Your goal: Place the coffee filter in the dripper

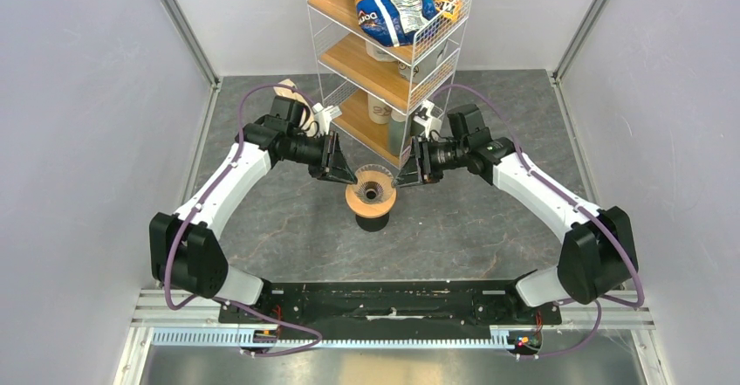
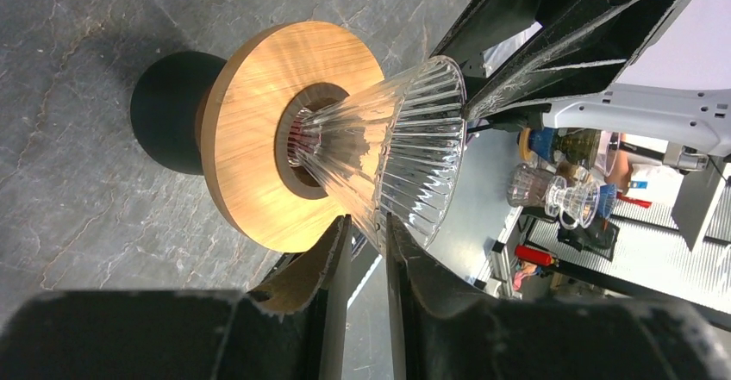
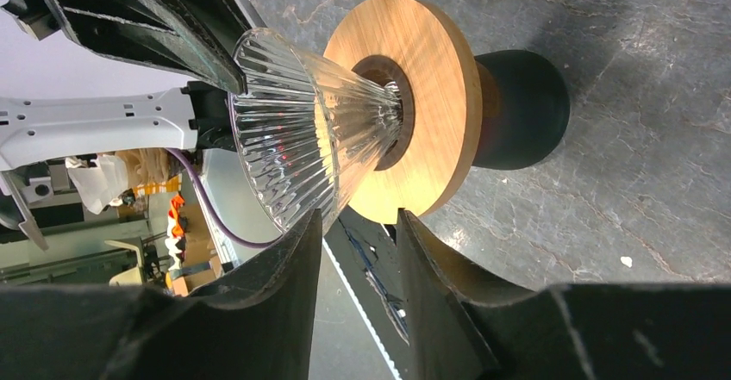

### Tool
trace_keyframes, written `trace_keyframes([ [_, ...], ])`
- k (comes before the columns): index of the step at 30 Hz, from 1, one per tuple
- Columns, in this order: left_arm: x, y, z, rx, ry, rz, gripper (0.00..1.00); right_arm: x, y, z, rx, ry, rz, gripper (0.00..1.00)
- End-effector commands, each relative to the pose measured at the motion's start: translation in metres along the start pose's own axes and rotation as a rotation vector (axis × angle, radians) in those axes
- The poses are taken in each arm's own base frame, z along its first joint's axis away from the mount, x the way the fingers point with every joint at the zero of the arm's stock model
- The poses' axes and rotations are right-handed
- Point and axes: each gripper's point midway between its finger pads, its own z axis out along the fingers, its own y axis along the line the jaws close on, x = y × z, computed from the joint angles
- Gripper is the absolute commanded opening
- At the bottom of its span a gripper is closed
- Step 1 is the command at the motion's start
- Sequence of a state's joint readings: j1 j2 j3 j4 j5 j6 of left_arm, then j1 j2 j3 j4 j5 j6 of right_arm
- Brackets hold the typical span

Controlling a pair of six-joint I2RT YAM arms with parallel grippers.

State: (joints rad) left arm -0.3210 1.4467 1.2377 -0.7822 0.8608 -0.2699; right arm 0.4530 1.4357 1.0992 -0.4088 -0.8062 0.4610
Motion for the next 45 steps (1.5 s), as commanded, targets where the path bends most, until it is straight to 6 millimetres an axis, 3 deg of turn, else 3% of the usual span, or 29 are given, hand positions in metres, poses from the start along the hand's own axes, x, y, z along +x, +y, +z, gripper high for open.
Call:
trace_keyframes([
  [1, -0.003, 0.003, 0.003, -0.009, -0.012, 0.008, 0.27, -0.013, 0.009, 0.003, -0.02, -0.035, -0.05, 0.44],
  [34, 0.008, 0.028, 0.013, -0.074, 0.045, -0.063, 0.12, -0.018, -0.004, 0.024, 0.008, -0.009, 0.045, 0.18],
  [45, 0.01, 0.039, 0.019, -0.071, 0.082, -0.123, 0.11, -0.015, -0.012, 0.032, 0.024, 0.006, 0.122, 0.17],
])
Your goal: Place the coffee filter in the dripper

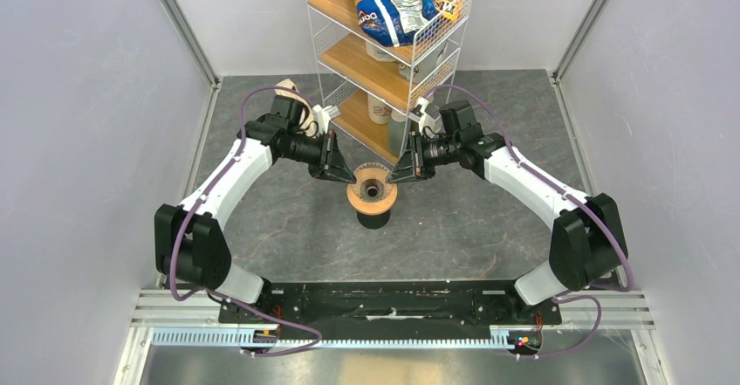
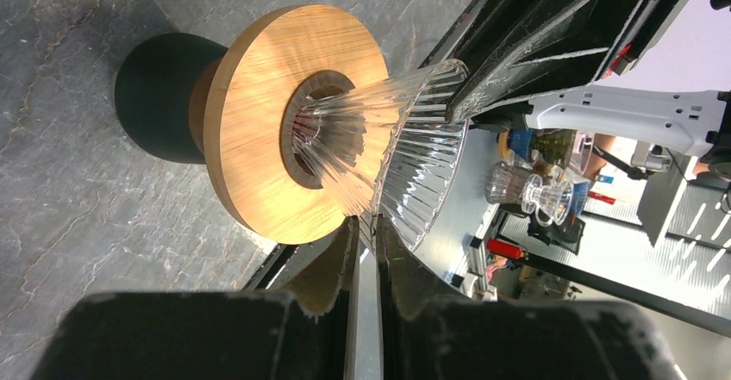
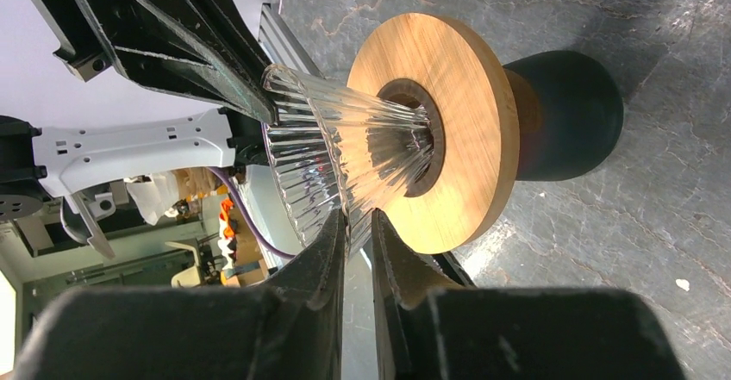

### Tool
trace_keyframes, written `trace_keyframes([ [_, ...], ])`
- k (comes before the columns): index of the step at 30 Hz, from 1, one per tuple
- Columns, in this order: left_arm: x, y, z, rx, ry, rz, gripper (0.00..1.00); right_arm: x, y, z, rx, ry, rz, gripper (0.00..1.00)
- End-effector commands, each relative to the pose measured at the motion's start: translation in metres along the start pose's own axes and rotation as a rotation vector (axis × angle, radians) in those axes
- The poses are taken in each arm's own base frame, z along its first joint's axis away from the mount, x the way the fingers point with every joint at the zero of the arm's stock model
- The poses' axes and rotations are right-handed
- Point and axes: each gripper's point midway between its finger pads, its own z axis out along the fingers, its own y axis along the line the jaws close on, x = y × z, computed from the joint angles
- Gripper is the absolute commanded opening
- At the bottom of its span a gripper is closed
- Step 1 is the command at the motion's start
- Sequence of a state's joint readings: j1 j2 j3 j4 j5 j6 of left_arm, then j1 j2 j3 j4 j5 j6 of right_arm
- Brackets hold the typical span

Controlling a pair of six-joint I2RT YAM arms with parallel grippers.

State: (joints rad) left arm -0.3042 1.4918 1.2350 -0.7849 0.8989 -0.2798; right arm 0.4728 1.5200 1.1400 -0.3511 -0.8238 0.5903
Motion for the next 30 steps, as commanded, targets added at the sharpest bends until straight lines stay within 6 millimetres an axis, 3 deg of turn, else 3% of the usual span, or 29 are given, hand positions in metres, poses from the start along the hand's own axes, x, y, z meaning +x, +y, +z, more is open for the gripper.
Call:
trace_keyframes([
  [1, 0.007, 0.032, 0.013, -0.092, 0.052, -0.075, 0.11, -0.006, -0.017, 0.013, 0.054, -0.013, 0.02, 0.17],
  [18, 0.001, 0.037, 0.013, -0.102, 0.046, -0.059, 0.1, -0.003, -0.037, 0.022, 0.09, 0.016, -0.02, 0.16],
  [30, 0.008, 0.052, 0.019, -0.131, 0.076, -0.09, 0.1, -0.004, -0.046, 0.026, 0.116, 0.024, -0.006, 0.14],
])
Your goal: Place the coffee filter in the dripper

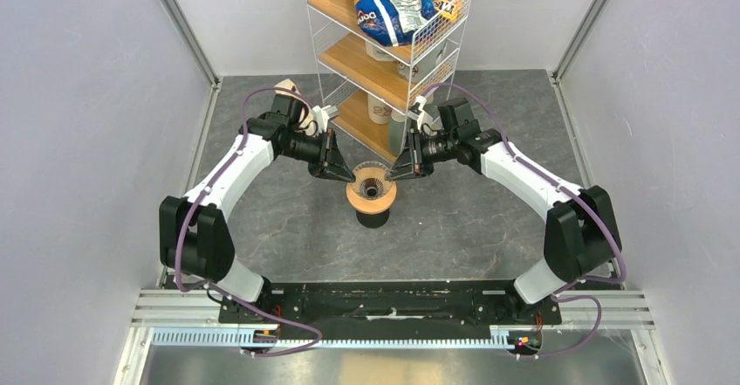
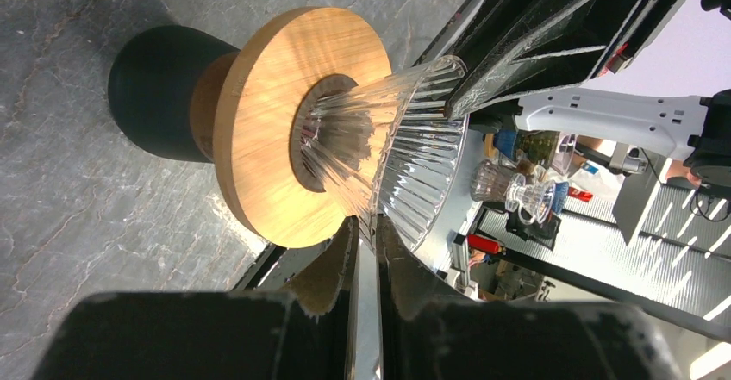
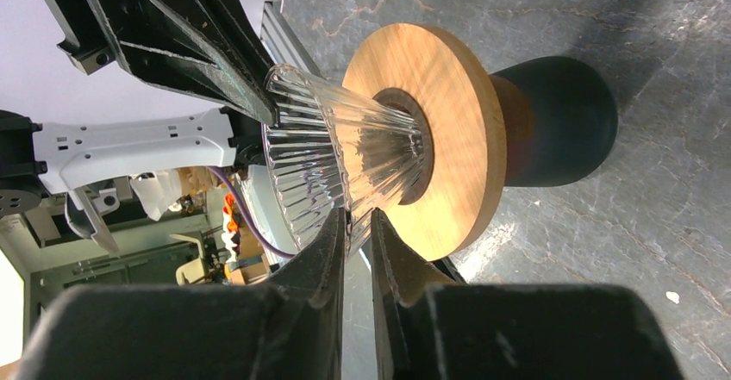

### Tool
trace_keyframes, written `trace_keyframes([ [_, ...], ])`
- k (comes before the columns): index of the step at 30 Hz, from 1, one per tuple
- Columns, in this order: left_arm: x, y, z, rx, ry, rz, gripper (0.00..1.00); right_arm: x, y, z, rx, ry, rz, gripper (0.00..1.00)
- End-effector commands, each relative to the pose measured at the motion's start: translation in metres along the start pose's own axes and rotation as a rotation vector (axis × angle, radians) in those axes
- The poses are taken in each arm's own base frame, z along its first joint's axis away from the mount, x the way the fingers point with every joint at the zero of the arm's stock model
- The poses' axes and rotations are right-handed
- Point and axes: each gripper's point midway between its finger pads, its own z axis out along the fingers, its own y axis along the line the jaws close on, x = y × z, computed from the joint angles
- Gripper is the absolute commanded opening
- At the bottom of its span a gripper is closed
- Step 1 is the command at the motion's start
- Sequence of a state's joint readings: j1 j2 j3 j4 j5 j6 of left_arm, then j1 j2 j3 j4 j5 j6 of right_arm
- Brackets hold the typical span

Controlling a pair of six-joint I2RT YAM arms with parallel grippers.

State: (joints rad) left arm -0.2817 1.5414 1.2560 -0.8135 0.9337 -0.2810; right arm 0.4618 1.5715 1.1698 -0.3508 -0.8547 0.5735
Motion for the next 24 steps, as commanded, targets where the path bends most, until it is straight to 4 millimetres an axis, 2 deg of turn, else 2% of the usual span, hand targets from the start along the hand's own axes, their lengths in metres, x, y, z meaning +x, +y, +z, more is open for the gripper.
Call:
trace_keyframes([
  [1, 0.009, 0.048, 0.019, -0.15, 0.05, -0.038, 0.1, 0.002, -0.041, 0.02, 0.133, 0.008, -0.005, 0.14],
  [12, 0.009, 0.052, 0.019, -0.161, 0.053, -0.025, 0.11, 0.001, -0.041, 0.021, 0.132, 0.009, -0.014, 0.14],
  [19, -0.003, 0.034, 0.012, -0.129, 0.009, 0.036, 0.16, -0.009, -0.028, 0.015, 0.113, -0.039, -0.052, 0.21],
  [24, -0.013, 0.017, 0.005, -0.099, -0.033, 0.091, 0.24, -0.014, -0.016, 0.01, 0.09, -0.073, -0.088, 0.27],
])
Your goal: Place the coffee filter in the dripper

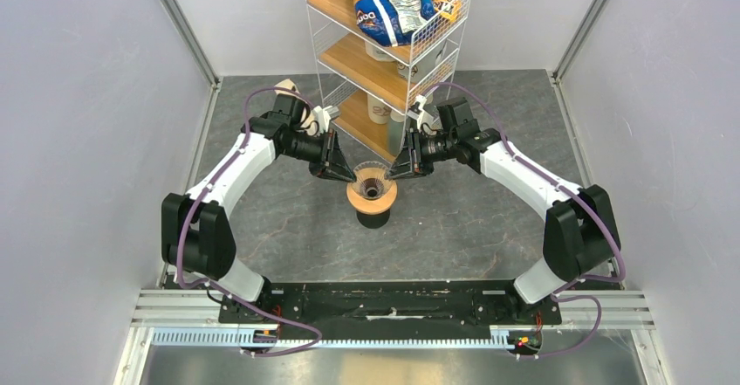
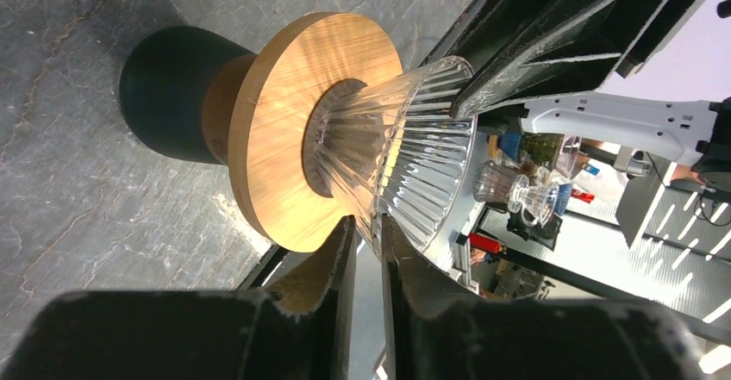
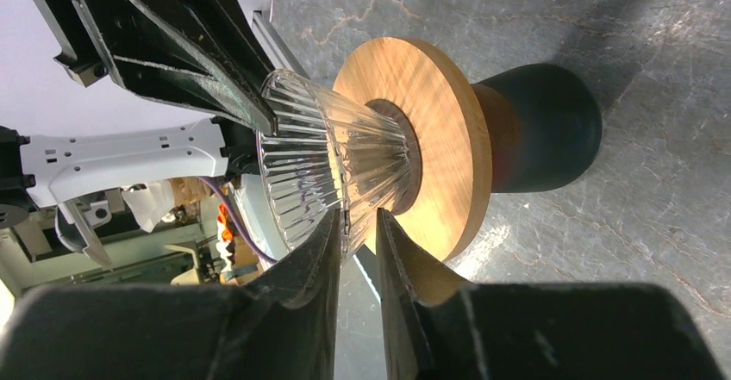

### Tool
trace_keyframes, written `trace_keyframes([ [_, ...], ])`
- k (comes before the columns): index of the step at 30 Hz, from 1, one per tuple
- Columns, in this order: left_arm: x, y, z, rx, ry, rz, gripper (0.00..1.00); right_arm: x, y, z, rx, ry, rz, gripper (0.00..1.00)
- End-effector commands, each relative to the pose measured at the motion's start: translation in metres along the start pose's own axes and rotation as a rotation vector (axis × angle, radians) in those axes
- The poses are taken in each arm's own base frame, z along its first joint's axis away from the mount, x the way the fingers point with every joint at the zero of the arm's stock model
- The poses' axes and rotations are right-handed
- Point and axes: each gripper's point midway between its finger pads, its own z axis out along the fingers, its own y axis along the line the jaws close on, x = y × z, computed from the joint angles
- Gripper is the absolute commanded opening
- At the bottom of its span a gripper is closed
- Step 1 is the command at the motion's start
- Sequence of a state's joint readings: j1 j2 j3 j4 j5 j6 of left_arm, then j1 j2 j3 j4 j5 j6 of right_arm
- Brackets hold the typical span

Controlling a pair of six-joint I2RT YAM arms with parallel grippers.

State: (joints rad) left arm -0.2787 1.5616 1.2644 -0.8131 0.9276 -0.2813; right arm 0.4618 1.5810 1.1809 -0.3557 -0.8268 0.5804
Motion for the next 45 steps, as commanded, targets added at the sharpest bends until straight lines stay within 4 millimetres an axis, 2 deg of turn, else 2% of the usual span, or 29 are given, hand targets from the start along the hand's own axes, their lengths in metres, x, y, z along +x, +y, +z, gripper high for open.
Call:
trace_keyframes([
  [1, -0.01, 0.01, 0.002, -0.083, -0.041, 0.107, 0.25, -0.01, -0.01, 0.008, 0.061, -0.064, -0.102, 0.28],
  [7, -0.013, -0.004, -0.003, -0.047, -0.064, 0.131, 0.38, -0.013, 0.005, 0.001, 0.03, -0.082, -0.121, 0.37],
  [21, -0.014, -0.023, -0.016, -0.033, -0.118, 0.188, 0.51, -0.008, 0.034, -0.014, -0.027, -0.102, -0.195, 0.67],
  [24, -0.018, -0.029, -0.028, -0.048, -0.166, 0.234, 0.52, -0.004, 0.036, -0.021, -0.012, -0.099, -0.212, 0.72],
  [26, -0.023, -0.032, -0.041, -0.065, -0.225, 0.26, 0.54, -0.001, 0.037, -0.028, 0.006, -0.107, -0.228, 0.81],
  [29, -0.035, -0.032, -0.071, -0.117, -0.338, 0.292, 0.58, 0.001, 0.036, -0.042, 0.036, -0.126, -0.237, 0.91],
  [32, -0.055, -0.027, -0.11, -0.173, -0.475, 0.263, 0.61, -0.002, 0.032, -0.06, 0.068, -0.16, -0.217, 0.93],
  [35, -0.079, -0.009, -0.146, -0.322, -0.608, 0.203, 0.6, -0.009, 0.026, -0.079, 0.103, -0.2, -0.198, 0.93],
  [38, -0.104, 0.005, -0.172, -0.452, -0.729, 0.164, 0.57, -0.017, 0.023, -0.096, 0.148, -0.244, -0.223, 0.94],
  [40, -0.122, 0.012, -0.181, -0.499, -0.803, 0.154, 0.56, -0.022, 0.019, -0.105, 0.181, -0.267, -0.238, 0.94],
  [43, -0.146, 0.025, -0.186, -0.552, -0.873, 0.147, 0.54, -0.023, 0.013, -0.111, 0.212, -0.283, -0.242, 0.94],
  [45, -0.16, 0.042, -0.184, -0.612, -0.888, 0.118, 0.52, -0.023, 0.011, -0.112, 0.224, -0.289, -0.243, 0.95],
])
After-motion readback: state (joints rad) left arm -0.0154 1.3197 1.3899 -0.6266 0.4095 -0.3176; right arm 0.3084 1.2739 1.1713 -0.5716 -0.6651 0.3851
